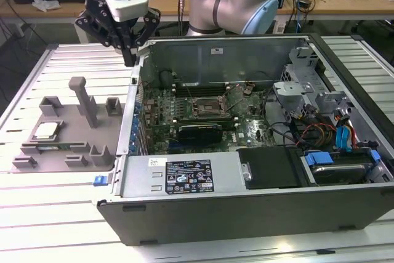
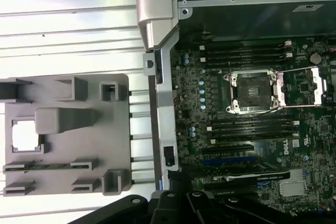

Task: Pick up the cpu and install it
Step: 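Reach for the cpu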

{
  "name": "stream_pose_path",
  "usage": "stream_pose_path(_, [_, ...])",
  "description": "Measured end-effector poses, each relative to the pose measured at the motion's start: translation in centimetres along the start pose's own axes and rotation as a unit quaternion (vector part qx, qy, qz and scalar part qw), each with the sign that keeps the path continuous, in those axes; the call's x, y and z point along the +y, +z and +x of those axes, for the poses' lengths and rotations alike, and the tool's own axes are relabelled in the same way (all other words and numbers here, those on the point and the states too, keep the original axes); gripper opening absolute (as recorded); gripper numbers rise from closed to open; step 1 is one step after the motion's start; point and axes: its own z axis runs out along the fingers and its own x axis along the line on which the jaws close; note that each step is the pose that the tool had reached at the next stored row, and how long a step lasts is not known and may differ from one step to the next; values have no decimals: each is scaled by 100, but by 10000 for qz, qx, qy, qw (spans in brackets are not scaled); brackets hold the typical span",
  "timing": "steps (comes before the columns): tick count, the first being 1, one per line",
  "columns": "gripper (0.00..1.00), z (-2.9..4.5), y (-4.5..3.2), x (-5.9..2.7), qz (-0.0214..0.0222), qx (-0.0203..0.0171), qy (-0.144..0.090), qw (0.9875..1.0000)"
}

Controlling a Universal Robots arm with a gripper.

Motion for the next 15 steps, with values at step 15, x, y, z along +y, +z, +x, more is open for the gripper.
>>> stream_pose_path(15, [11, 293, -7, -22, 0, 0, 1, 10000])
